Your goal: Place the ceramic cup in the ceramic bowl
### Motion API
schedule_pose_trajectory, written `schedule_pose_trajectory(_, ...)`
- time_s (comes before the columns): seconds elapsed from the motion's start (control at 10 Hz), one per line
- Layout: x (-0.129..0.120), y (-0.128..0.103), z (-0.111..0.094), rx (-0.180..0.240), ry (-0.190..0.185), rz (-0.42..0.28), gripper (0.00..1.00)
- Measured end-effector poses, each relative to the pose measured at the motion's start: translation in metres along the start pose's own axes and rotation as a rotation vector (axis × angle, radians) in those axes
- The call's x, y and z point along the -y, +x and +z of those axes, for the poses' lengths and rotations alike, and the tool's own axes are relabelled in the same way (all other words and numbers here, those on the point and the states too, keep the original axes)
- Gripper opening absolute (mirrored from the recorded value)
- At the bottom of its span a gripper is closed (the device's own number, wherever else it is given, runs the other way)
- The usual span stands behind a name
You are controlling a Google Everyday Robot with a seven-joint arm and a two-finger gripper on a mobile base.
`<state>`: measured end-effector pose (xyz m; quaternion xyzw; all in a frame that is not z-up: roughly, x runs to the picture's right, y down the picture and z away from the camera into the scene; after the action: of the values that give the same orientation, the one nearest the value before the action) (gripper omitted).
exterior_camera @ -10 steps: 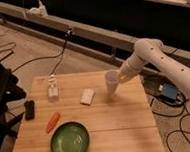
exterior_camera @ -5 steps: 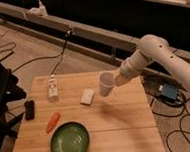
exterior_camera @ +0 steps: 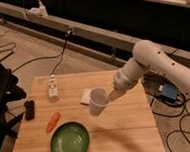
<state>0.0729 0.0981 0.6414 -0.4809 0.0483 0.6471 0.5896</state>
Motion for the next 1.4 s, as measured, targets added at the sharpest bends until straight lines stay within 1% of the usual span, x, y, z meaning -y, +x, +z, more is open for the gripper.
schedule_pose_trajectory(0.1, 0.000, 0.003, 0.000, -0.004, -0.001, -0.005, 0.00)
schedule_pose_trajectory(0.4, -0.002, 0.002, 0.001, -0.005, -0.001, -0.007, 0.00)
schedule_pose_trajectory(0.6, -0.002, 0.003, 0.002, -0.006, 0.006, -0.011, 0.00)
schedule_pose_trajectory(0.7, -0.007, 0.004, 0.004, -0.005, 0.016, -0.033, 0.00)
schedule_pose_trajectory(0.9, -0.027, 0.008, 0.012, -0.011, 0.027, -0.099, 0.00)
schedule_pose_trajectory(1.1, -0.048, 0.018, 0.021, -0.023, 0.042, -0.170, 0.00)
schedule_pose_trajectory(1.2, -0.058, 0.026, 0.030, -0.036, 0.062, -0.213, 0.00)
schedule_pose_trajectory(1.4, -0.079, 0.045, 0.057, -0.082, 0.083, -0.291, 0.00)
